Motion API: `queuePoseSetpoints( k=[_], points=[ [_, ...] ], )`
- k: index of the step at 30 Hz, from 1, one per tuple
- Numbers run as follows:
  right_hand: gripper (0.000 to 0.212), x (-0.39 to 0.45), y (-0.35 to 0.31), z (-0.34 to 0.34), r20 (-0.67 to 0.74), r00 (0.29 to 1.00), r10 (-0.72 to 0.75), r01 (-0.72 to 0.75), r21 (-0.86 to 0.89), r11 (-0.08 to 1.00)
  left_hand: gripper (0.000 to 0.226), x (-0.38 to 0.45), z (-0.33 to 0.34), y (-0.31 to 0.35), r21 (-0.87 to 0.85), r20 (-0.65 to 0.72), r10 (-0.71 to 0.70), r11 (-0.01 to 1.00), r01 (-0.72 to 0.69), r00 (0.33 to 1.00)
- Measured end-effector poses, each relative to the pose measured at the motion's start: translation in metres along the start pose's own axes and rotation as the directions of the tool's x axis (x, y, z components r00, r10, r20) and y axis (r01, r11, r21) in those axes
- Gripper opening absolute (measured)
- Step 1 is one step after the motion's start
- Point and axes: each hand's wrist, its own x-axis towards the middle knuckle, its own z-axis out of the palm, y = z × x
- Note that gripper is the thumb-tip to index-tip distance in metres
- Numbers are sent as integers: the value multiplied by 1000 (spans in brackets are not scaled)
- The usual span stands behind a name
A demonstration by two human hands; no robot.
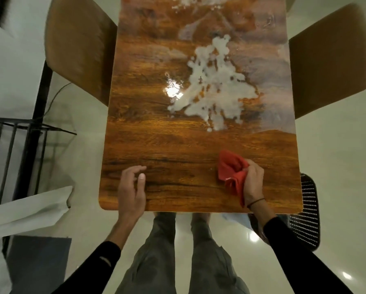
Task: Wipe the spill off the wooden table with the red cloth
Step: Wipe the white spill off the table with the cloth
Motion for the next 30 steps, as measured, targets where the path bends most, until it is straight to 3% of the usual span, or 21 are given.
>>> queuePoseSetpoints(
  k=[2,4,9,13,17,21,24,30],
  points=[
    [34,-4,-16,0,51,975,215,-220,282,934,30,-8,3,17,-42,93,14,999,-10,996],
    [35,-16,-26,-4,148,935,322,-353,459,815,28,-13,4,31,-66,194,38,998,-26,980],
    [32,-47,-35,-30,205,909,363,-397,691,604,20,-17,7,70,-70,343,54,997,-32,938],
    [25,-64,-29,-63,178,919,352,-357,757,547,21,-31,21,102,-73,402,101,994,-78,910],
    [31,-69,-16,-109,202,916,345,-364,778,511,23,-64,49,116,-57,383,99,995,-84,918],
    [18,-65,6,-164,255,919,301,-375,806,459,20,-118,95,126,-53,349,24,999,-6,937],
    [26,-60,22,-210,317,898,305,-428,786,446,19,-170,140,148,-78,285,-42,995,67,957],
    [20,-57,35,-289,330,886,327,-454,765,457,22,-242,221,208,-131,262,-91,983,129,961]
  ],
)
